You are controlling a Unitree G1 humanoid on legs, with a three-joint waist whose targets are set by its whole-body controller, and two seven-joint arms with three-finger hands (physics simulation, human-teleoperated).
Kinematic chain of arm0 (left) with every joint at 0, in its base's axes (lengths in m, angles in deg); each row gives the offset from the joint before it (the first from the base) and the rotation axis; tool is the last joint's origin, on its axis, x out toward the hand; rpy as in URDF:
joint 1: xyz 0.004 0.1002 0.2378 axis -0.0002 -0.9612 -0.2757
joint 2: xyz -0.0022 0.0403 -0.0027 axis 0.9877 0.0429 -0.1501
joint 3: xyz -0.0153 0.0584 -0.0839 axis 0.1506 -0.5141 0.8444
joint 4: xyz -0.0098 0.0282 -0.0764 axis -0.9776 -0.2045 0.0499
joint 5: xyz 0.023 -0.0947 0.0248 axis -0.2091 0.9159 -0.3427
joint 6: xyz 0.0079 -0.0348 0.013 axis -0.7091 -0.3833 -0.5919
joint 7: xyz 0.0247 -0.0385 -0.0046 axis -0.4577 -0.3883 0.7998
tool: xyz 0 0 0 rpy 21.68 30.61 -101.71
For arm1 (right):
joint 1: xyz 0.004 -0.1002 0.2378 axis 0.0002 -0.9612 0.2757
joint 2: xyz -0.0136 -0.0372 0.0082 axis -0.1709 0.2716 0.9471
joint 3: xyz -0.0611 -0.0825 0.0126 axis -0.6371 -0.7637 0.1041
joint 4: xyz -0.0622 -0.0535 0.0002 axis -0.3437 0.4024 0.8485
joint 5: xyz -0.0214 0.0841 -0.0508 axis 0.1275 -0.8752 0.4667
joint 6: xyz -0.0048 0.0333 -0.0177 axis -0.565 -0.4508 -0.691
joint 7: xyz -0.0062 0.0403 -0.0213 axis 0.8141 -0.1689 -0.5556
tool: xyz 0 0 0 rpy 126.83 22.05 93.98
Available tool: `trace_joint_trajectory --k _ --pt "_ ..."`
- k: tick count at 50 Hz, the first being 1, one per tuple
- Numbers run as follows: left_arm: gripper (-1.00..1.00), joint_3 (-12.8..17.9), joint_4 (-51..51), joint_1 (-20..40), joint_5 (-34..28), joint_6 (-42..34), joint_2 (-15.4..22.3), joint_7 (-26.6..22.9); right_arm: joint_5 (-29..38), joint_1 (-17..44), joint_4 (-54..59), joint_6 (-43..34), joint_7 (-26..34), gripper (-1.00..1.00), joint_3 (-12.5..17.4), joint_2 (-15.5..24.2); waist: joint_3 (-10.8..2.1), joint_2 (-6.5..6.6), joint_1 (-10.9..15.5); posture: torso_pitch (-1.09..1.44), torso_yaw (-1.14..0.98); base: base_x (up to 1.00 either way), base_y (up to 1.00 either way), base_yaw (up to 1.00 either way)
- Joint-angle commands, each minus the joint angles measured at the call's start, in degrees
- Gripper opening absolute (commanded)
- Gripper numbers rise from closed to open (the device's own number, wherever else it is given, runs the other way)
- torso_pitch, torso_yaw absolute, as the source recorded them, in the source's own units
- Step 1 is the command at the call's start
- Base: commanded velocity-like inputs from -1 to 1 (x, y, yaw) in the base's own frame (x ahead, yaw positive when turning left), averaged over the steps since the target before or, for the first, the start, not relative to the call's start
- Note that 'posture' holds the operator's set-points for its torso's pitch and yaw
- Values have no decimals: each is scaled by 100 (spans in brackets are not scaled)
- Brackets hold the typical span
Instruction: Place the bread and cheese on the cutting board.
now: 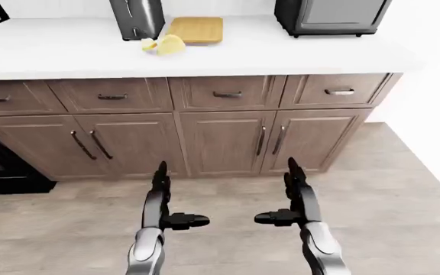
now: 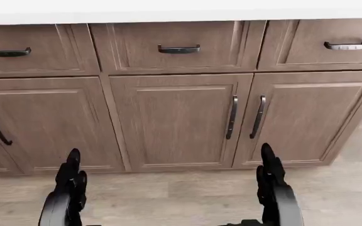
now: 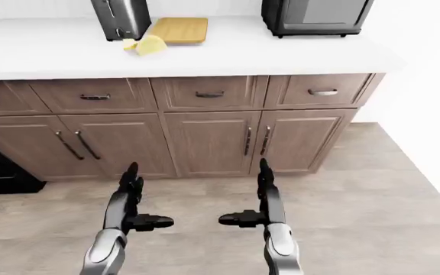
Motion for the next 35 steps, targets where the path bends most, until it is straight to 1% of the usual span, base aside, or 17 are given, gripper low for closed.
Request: trace_joint_trajectory --k 1,2,3,4,5,7,10,11,12,16,21,23,25,26,29,32,35 --pt "100 -36 851 198 -12 -66 41 -20 406 306 -1204 -641 -408 100 -17 68 -5 -45 -12 0 0 0 0 0" --pt "100 -39 1066 204 -38 -344 52 -19 345 344 -1623 -1222 -410 100 -6 22 -217 -46 24 0 0 0 0 0" --pt "100 -52 1342 208 -99 -714 81 -31 136 276 -2121 -1627 -88 100 -64 46 -385 -17 68 0 0 0 0 0" --pt "100 12 1303 317 -122 -847 87 15 258 307 -2295 -1748 -72 100 -83 101 -220 -20 65 0 0 0 0 0" --pt "100 53 1455 405 -105 -1074 114 -11 256 315 -2496 -1982 252 100 -141 212 -127 -51 64 0 0 0 0 0" --pt "100 86 2133 565 -89 -1802 157 -49 458 696 -2660 -2449 114 100 21 216 -386 -46 71 0 0 0 0 0" --pt "100 45 3085 875 -189 -2849 241 -160 1040 1104 -3291 -3611 66 100 -70 347 -461 -46 52 0 0 0 0 0" --pt "100 70 3366 1015 -199 -3181 259 -192 1090 1193 -3539 -3883 394 100 -83 479 -473 -49 58 0 0 0 0 0" --pt "100 102 3568 1135 -209 -3422 279 -215 1196 1250 -3657 -3770 519 100 -61 529 -486 -54 64 0 0 0 0 0" --pt "100 266 3986 1645 -140 -4054 394 -390 1468 1840 -4070 -4359 854 100 141 629 -491 -34 70 0 0 0 0 0" --pt "100 307 4677 2490 -278 -5045 695 -417 1613 3004 -4233 -5097 1143 100 339 945 -499 1 57 0 0 0 0 0" --pt "100 340 4746 2651 -301 -5198 764 -459 1540 3372 -4293 -5265 1180 100 455 1015 -472 -1 49 0 0 0 0 0" --pt "100 309 4835 2595 -350 -5207 768 -491 1518 3352 -4229 -5006 1088 100 441 1047 -439 -2 48 0 0 0 0 0" --pt "100 311 4876 2594 -366 -5233 763 -509 1477 3342 -4230 -4968 1068 100 451 1026 -561 27 43 0 0 7 0 0" --pt "100 343 4816 2610 -394 -5125 702 -434 1518 3189 -4245 -4773 1039 100 352 1019 -348 30 38 0 0 18 4 0" --pt "100 327 4809 2564 -400 -5088 683 -440 1580 3082 -4210 -4608 1037 100 322 988 -300 18 21 0 0 21 16 0" --pt "100 355 4837 2620 -377 -5137 692 -442 1618 3099 -4256 -4641 1066 100 334 970 -299 171 -2 0 0 21 16 0"
